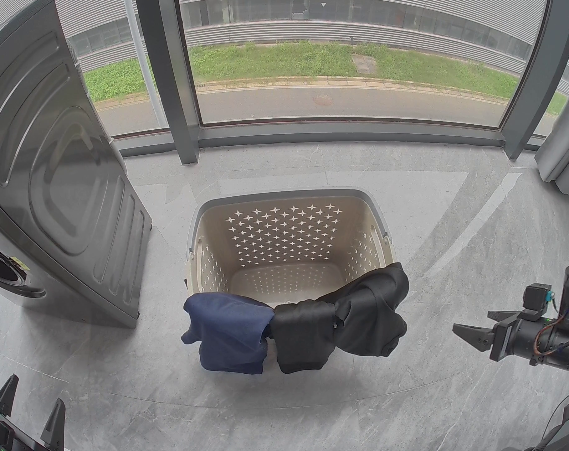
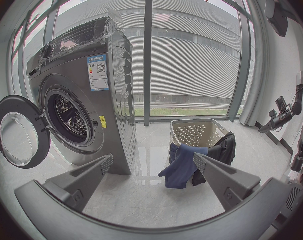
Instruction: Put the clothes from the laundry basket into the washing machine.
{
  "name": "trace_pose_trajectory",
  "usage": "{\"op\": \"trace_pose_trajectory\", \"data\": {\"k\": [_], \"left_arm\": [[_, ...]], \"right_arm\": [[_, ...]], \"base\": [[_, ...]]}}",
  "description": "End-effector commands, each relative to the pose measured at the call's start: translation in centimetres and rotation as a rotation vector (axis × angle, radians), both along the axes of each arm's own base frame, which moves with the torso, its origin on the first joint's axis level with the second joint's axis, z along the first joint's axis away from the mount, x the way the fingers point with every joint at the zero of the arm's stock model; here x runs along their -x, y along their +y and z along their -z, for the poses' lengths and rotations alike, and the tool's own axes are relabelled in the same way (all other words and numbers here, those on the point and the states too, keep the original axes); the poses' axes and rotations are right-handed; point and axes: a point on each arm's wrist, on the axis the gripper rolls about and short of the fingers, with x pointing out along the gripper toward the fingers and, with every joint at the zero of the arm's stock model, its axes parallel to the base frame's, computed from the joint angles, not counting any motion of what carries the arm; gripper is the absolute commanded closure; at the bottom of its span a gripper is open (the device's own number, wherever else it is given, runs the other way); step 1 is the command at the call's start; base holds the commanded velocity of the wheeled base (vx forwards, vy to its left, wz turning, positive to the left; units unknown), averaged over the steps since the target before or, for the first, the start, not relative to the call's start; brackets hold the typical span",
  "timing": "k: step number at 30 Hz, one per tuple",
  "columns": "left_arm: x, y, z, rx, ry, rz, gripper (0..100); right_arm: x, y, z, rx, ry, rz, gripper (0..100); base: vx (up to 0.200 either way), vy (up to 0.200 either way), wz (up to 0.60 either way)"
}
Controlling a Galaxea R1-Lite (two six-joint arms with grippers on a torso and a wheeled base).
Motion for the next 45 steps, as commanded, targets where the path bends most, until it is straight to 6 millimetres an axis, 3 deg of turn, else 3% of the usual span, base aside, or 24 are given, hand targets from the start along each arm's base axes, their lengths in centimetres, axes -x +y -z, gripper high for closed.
{"op": "trace_pose_trajectory", "data": {"k": [1, 15, 22, 45], "left_arm": [[-0.1, 0.0, 0.5, 0.001, 0.008, 0.0, 0], [-0.1, 0.0, 0.5, 0.001, 0.008, 0.0, 0], [-0.1, 0.0, 0.5, 0.004, 0.008, 0.0, 0], [-0.1, 0.0, 0.5, 0.004, 0.008, 0.0, 0]], "right_arm": [[-2.1, 1.9, 2.8, 0.027, 0.125, -0.036, 0], [-4.6, 4.7, 5.1, 0.057, 0.108, -0.067, 0], [-6.4, 6.5, 7.3, 0.046, 0.073, -0.078, 0], [-11.1, 9.6, 8.6, 0.013, -0.009, -0.056, 0]], "base": [[0.0, 0.0, 0.0], [0.0, 0.0, 0.0], [0.0, 0.0, 0.0], [0.0, 0.0, 0.0]]}}
